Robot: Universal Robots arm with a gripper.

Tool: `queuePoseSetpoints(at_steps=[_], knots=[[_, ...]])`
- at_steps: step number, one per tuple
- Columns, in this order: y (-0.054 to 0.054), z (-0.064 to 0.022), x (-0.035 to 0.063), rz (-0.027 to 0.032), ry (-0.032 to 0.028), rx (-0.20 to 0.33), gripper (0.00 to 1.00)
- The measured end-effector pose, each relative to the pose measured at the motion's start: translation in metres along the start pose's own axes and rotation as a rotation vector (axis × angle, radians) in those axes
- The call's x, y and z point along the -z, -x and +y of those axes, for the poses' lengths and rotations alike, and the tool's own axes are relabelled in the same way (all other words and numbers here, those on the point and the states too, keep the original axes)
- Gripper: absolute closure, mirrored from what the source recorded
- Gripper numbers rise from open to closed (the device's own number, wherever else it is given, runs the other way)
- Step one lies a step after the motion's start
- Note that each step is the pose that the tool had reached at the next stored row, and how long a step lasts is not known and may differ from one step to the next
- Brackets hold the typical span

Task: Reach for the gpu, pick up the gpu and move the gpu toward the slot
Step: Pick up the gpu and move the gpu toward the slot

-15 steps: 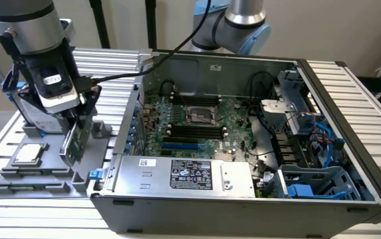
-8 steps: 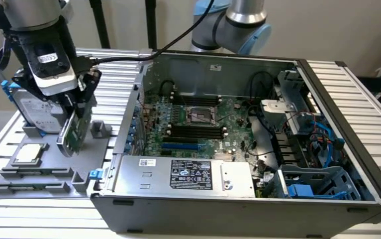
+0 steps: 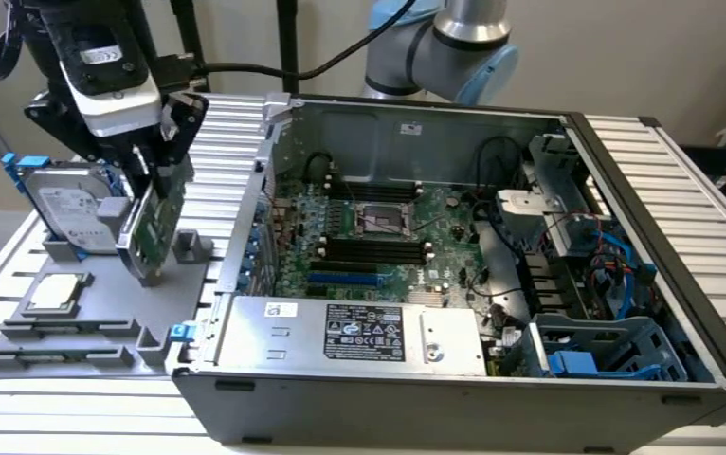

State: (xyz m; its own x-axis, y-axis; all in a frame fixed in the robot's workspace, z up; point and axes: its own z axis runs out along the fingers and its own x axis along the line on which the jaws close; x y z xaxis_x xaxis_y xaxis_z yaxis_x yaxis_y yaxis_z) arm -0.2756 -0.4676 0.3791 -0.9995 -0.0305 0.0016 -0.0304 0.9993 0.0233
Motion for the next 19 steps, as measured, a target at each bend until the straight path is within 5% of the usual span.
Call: queuePoseSetpoints(at_steps=[11,19], knots=[[0.048,-0.0007,0.0465,0.0042,0.0144,0.003,0.74],[0.085,-0.0017,0.0513,0.0052,0.0274,0.003,0.74]])
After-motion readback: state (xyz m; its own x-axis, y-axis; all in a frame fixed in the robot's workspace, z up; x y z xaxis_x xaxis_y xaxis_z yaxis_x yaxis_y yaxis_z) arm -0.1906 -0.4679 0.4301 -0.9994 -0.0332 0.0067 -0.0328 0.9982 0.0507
